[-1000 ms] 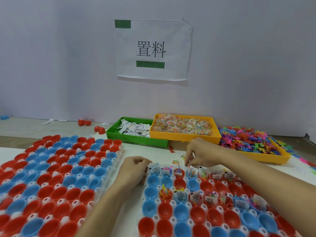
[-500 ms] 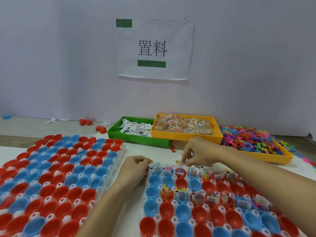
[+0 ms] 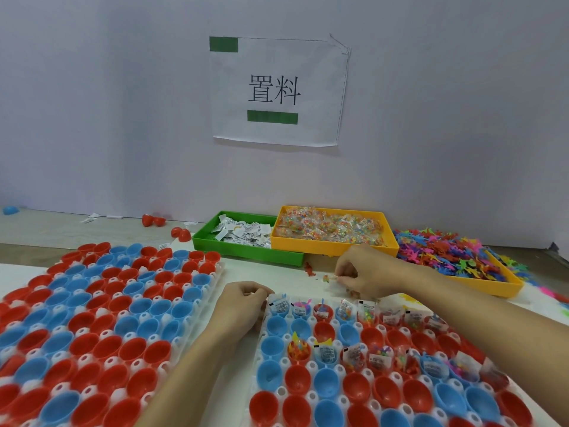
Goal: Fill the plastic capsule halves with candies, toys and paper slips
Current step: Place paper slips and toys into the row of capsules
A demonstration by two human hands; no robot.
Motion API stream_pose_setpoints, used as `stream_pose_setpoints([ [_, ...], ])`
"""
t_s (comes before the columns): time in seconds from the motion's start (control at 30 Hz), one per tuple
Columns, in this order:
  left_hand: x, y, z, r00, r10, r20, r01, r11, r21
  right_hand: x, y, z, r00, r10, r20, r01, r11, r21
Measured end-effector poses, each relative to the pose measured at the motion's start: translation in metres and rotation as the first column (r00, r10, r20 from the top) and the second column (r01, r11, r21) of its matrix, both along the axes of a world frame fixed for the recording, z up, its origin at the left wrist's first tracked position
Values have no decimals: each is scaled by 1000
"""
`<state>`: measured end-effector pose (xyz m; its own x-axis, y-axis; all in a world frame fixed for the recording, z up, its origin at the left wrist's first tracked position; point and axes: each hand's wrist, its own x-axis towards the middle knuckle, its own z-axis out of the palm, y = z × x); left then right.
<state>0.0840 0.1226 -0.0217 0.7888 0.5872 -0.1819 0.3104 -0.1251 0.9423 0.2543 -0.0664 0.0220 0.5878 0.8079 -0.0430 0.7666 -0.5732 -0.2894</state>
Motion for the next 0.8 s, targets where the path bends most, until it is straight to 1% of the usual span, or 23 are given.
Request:
stream_pose_setpoints([
  [0.1,0,0,0,1000,3,2,-3,1000,1,3,-3,3,999,-30,-28,32,998,57],
  [0.23,0,0,0,1000,10,8,-10,1000,-2,6,-9,9,996,-73,-48,77,993,87],
  [0.43,0,0,-1,1000,9,18,-9,1000,-8,1,-21,25,996,-93,9,93,996,-17],
  [0.5,0,0,-1,1000,6,23,-6,1000,-10,-6,-23,33,995,-94,20,94,995,19],
  [0.6,0,0,-1,1000,1,19,-1,1000,-1,-25,-20,46,999,-42,-3,42,987,153],
  [0.67,0,0,-1,1000,-3,25,3,1000,-9,-43,-12,54,998,41,-45,-31,978,208],
  [0.73,0,0,-1,999,-9,34,10,1000,-22,-64,-4,60,987,136,-85,-115,968,222],
  [0.8,0,0,-2,999,-2,43,3,1000,-25,-82,4,62,970,208,-124,-181,963,202],
])
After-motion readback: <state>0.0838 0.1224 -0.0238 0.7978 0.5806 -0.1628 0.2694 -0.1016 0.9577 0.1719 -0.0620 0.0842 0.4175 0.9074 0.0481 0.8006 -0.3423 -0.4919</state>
